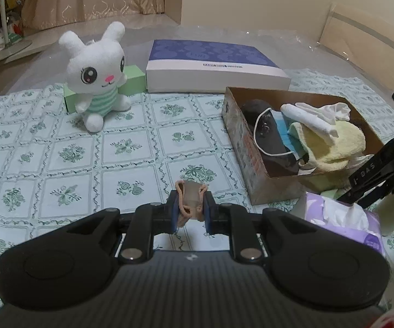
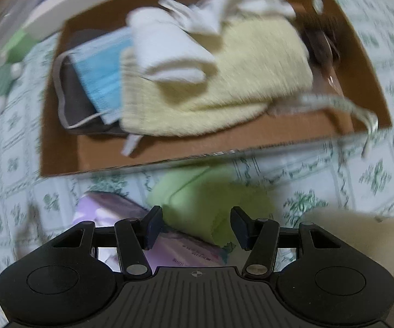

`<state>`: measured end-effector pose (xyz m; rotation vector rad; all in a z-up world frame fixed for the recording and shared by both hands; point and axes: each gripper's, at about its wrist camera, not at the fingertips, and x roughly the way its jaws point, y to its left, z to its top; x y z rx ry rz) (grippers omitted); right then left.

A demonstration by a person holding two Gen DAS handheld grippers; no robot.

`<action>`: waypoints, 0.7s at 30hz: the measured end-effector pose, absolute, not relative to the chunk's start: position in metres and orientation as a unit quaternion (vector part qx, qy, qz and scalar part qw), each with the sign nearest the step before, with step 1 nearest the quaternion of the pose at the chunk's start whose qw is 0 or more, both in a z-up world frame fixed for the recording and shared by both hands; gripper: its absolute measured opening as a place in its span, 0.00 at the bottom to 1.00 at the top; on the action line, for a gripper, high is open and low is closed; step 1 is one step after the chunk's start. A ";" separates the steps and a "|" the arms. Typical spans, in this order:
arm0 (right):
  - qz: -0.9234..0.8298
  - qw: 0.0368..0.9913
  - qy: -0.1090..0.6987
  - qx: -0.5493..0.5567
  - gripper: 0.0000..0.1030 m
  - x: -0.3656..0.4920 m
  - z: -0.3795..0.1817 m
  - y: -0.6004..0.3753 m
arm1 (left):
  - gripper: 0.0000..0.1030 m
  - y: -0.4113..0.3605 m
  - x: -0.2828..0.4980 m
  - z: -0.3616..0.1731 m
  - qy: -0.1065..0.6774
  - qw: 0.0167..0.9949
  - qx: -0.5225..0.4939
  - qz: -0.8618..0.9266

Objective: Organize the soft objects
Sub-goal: 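Grasp the light green cloth with the right gripper, then carry the beige clip and green cloth over the cardboard tray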

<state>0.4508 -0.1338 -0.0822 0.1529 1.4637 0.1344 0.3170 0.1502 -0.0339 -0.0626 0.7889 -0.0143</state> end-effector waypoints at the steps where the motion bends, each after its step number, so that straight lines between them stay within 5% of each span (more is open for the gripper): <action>1: 0.053 0.736 0.670 0.076 0.54 0.452 -0.087 -0.135 | 0.16 0.151 0.319 -0.036 0.386 0.922 -0.032 -0.007; 6: 0.047 0.736 0.669 0.087 0.51 0.454 -0.103 -0.137 | 0.16 0.156 0.324 -0.040 0.389 0.921 -0.036 -0.003; 8: 0.051 0.743 0.663 0.076 0.18 0.454 -0.107 -0.136 | 0.16 0.157 0.325 -0.041 0.389 0.921 -0.036 -0.001; 10: 0.055 0.753 0.652 0.070 0.03 0.453 -0.105 -0.136 | 0.16 0.158 0.326 -0.041 0.388 0.921 -0.035 0.000; 21: 0.105 0.787 0.604 0.062 0.03 0.441 -0.069 -0.137 | 0.16 0.154 0.323 -0.031 0.382 0.924 -0.030 -0.004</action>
